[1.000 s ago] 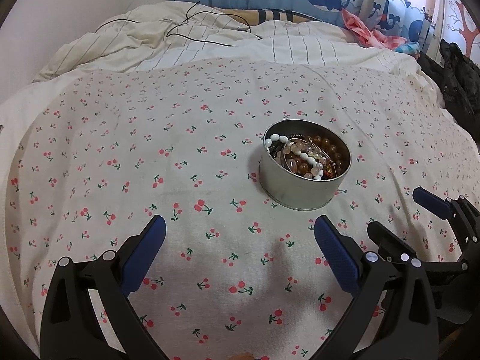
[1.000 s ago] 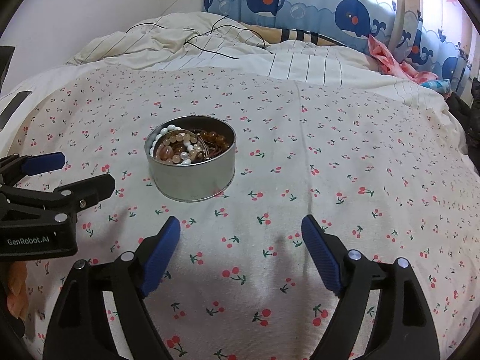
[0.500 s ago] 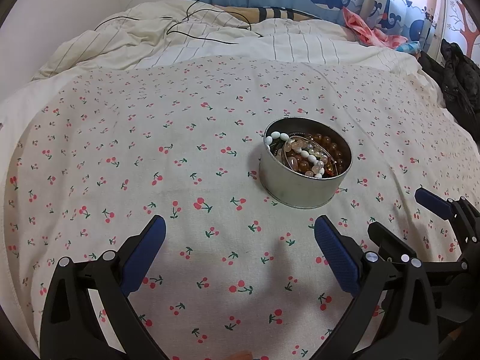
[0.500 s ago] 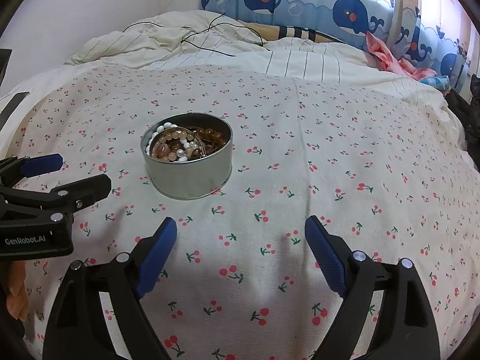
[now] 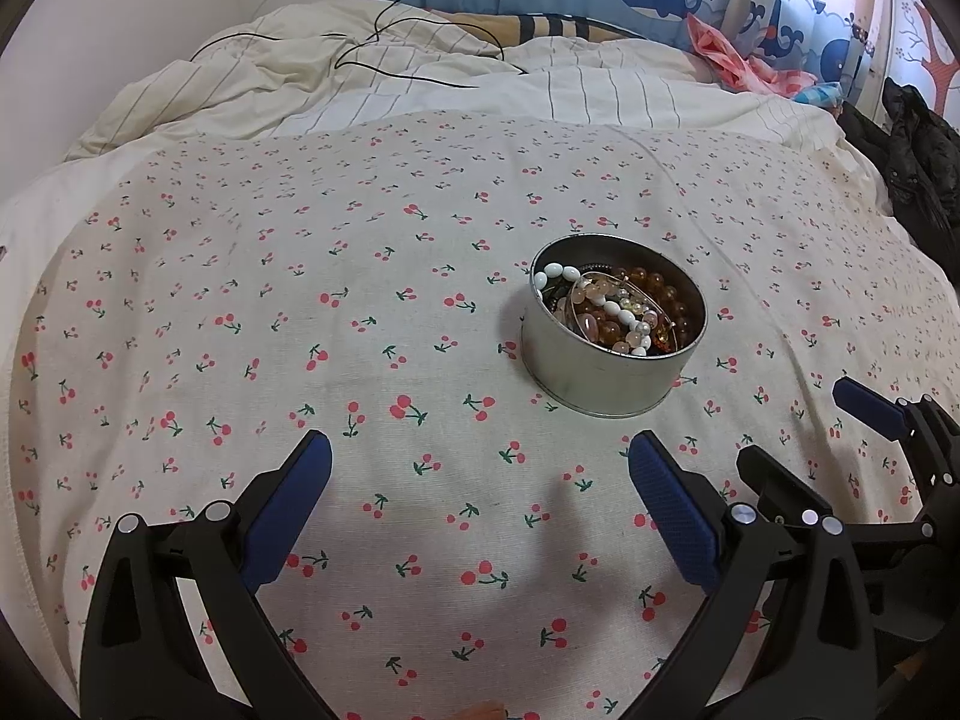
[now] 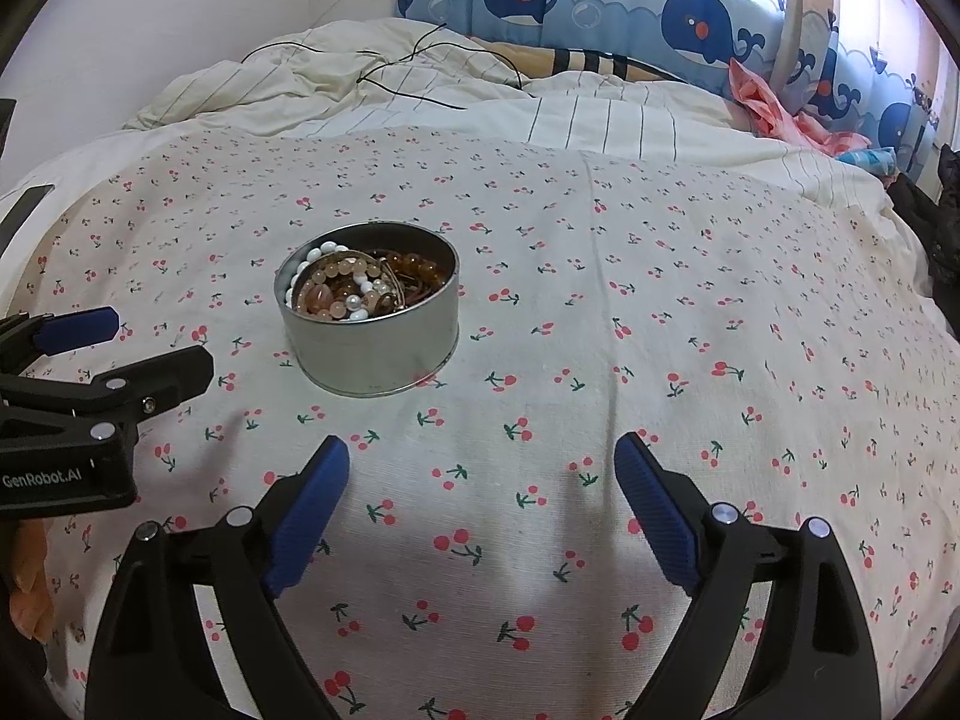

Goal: Organize jewelry

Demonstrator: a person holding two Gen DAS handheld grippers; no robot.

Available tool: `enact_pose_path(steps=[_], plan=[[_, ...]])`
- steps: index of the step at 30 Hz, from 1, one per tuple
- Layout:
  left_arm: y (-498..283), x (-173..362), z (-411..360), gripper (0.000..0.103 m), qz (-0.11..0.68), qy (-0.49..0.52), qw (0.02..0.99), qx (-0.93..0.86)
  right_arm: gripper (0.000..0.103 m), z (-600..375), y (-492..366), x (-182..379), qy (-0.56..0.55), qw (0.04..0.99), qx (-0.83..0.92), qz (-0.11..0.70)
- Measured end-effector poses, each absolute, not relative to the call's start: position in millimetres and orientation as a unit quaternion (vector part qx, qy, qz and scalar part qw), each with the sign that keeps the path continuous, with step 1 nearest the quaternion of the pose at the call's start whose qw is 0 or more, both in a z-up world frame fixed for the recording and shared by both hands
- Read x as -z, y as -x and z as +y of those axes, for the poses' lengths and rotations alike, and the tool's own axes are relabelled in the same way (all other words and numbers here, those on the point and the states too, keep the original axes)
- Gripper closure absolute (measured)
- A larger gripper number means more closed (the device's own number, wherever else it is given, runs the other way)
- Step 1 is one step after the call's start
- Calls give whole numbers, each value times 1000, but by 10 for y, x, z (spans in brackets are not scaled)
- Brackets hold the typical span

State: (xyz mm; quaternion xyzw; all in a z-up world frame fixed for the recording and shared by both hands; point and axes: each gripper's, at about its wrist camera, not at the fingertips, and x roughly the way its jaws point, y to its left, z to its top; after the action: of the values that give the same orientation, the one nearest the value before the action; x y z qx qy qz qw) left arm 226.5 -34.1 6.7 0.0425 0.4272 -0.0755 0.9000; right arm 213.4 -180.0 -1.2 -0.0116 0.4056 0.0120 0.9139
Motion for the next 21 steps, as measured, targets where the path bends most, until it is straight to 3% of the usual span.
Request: enact_pose_path(steps=[21], plan=[[-2268, -57, -339, 8, 430, -44, 899, 75, 14, -1805, -2138, 13, 12, 914, -13, 406]])
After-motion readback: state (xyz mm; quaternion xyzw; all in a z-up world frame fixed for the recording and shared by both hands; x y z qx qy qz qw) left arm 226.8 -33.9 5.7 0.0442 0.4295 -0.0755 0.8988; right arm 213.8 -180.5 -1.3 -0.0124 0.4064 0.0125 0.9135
